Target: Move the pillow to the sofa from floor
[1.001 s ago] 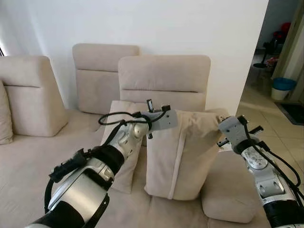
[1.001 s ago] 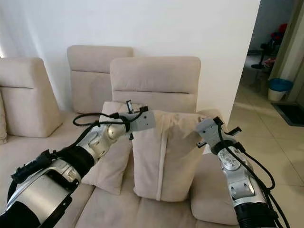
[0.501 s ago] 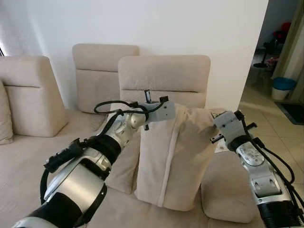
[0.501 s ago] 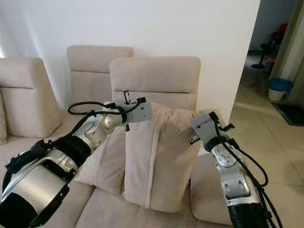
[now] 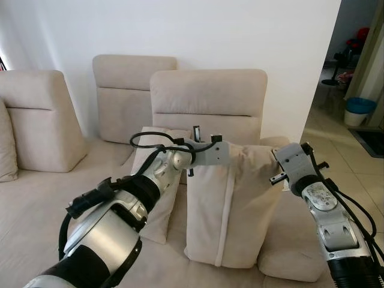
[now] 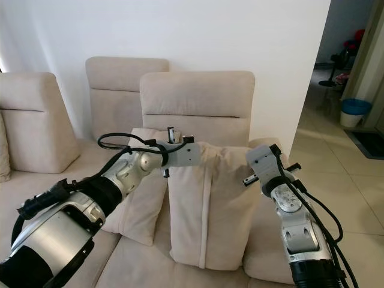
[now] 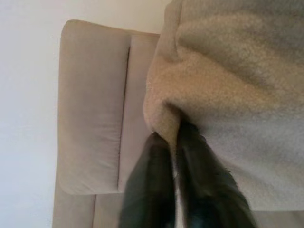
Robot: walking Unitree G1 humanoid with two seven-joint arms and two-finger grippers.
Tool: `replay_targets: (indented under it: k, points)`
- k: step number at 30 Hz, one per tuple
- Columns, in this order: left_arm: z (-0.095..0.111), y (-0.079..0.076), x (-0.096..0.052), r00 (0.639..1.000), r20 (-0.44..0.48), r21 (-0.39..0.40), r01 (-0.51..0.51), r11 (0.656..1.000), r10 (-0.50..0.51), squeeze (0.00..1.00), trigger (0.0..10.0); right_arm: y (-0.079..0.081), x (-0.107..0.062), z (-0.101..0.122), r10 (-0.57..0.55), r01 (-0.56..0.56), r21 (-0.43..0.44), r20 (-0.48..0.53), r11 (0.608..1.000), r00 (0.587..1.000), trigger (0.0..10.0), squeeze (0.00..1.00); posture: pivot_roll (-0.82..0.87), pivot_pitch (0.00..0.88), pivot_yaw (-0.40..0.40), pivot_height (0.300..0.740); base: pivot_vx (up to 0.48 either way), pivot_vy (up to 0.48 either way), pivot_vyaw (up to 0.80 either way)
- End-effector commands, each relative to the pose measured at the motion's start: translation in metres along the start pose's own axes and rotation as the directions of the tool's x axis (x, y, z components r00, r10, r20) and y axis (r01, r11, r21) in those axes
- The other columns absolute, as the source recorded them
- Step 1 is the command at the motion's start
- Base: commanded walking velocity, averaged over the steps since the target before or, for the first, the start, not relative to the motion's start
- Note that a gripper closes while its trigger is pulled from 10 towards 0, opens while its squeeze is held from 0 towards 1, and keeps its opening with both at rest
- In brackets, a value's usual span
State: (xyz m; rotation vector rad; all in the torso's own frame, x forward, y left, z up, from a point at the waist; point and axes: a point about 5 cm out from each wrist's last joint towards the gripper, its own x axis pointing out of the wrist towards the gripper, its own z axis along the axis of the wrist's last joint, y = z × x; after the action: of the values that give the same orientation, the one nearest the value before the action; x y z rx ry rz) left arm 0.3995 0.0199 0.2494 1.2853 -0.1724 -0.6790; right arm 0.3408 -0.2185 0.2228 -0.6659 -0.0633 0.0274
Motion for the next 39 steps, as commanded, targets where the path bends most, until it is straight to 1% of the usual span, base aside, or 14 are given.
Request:
replay_targets:
  k: [1, 2, 3, 4, 5, 9, 10, 12, 13, 17, 23, 26, 35, 39]
  points:
    - [0.013, -0.002, 0.002, 0.998, 0.062, 0.028, 0.007, 1.0, -0.009, 0.71, 10.0, 0.007, 0.001, 0.008, 0.03, -0.03, 0.012, 0.038, 0.999, 0.999, 10.0, 0.0, 0.01, 0.0, 0.088, 0.74, 0.0, 0.0, 0.0]
    - [0.013, -0.002, 0.002, 0.998, 0.067, 0.021, 0.012, 1.0, -0.013, 0.93, 10.0, 0.007, 0.001, 0.006, 0.032, -0.033, 0.017, 0.028, 0.999, 0.999, 10.0, 0.0, 0.01, 0.0, 0.089, 0.74, 0.0, 0.0, 0.0]
    - [0.013, -0.002, 0.002, 0.998, 0.067, 0.021, 0.012, 1.0, -0.013, 0.93, 10.0, 0.007, 0.001, 0.006, 0.032, -0.033, 0.017, 0.028, 0.999, 0.999, 10.0, 0.0, 0.01, 0.0, 0.089, 0.74, 0.0, 0.0, 0.0]
    - [0.014, -0.004, 0.002, 0.997, 0.079, 0.012, 0.024, 1.0, -0.025, 1.0, 10.0, 0.007, 0.001, 0.003, 0.031, -0.032, 0.022, 0.017, 0.999, 0.999, 10.0, 0.87, 0.01, 0.0, 0.09, 0.74, 0.0, 0.0, 0.0]
    - [0.015, -0.005, 0.002, 0.996, 0.087, 0.007, 0.028, 1.0, -0.029, 1.0, 10.0, 0.007, 0.001, 0.002, 0.031, -0.032, 0.03, 0.009, 0.999, 0.999, 10.0, 1.0, 0.01, 0.0, 0.09, 0.74, 0.0, 0.0, 0.0]
    - [0.016, -0.007, 0.003, 0.995, 0.094, 0.002, 0.011, 1.0, -0.011, 1.0, 10.0, 0.007, 0.001, -0.002, 0.032, -0.031, 0.034, -0.009, 0.999, 0.999, 10.0, 1.0, 0.01, 0.0, 0.088, 0.74, 0.0, 0.0, 0.0]
    - [0.017, -0.007, 0.004, 0.996, 0.09, -0.011, -0.012, 1.0, 0.013, 0.21, 10.0, 0.007, 0.002, -0.004, 0.033, -0.033, 0.024, -0.022, 0.999, 0.999, 10.0, 1.0, 0.01, 0.0, 0.087, 0.74, 0.0, 0.0, 0.0]
    - [0.017, -0.008, 0.004, 0.996, 0.087, -0.022, -0.027, 0.999, 0.028, 0.21, 10.0, 0.008, 0.002, -0.006, 0.034, -0.033, 0.016, -0.032, 0.999, 0.999, 10.0, 1.0, 0.01, 0.0, 0.087, 0.74, 0.0, 0.0, 0.0]
    - [0.018, -0.004, 0.004, 0.993, 0.09, -0.062, -0.075, 0.995, 0.08, 0.0, 10.0, 0.008, 0.002, -0.007, 0.031, -0.031, 0.009, -0.039, 0.999, 0.999, 10.0, 0.0, 0.01, 0.0, 0.086, 0.74, 0.0, 0.0, 0.0]
    - [0.021, 0.019, -0.002, 0.944, 0.123, -0.302, -0.257, 0.918, 0.305, 0.0, 10.0, 0.007, 0.004, -0.013, 0.0, -0.002, -0.027, -0.062, 1.0, 0.998, 10.0, 0.0, 0.02, 0.0, 0.085, 0.74, 0.0, 0.0, 0.0]
    - [0.017, 0.032, -0.011, 0.878, 0.128, -0.479, -0.352, 0.804, 0.461, 0.0, 10.0, 0.0, 0.006, -0.031, -0.075, 0.068, -0.054, -0.133, 0.996, 0.988, 10.0, 0.0, 0.02, 0.0, 0.084, 0.74, 0.0, 0.0, 0.0]
    - [0.014, 0.033, -0.013, 0.873, 0.115, -0.52, -0.353, 0.778, 0.474, 0.0, 10.0, -0.005, 0.006, -0.033, -0.11, 0.102, -0.063, -0.139, 0.993, 0.984, 10.0, 0.0, 0.02, 0.0, 0.084, 0.74, 0.0, 0.0, 0.0]
    - [-0.001, -0.004, -0.007, 0.922, 0.056, -0.652, -0.257, 0.713, 0.383, 0.0, 10.0, -0.015, 0.01, -0.028, -0.219, 0.213, -0.072, -0.096, 0.974, 0.971, 10.0, 0.0, 0.03, 0.0, 0.082, 0.74, 0.0, 0.0, 0.0]
    - [-0.012, -0.022, -0.01, 0.926, 0.0, -0.748, -0.25, 0.614, 0.377, 0.0, 10.0, 0.006, 0.008, -0.016, -0.118, 0.117, -0.023, -0.012, 0.993, 0.993, 10.0, 0.0, 0.04, 0.0, 0.077, 0.74, 0.0, 0.0, 0.0]
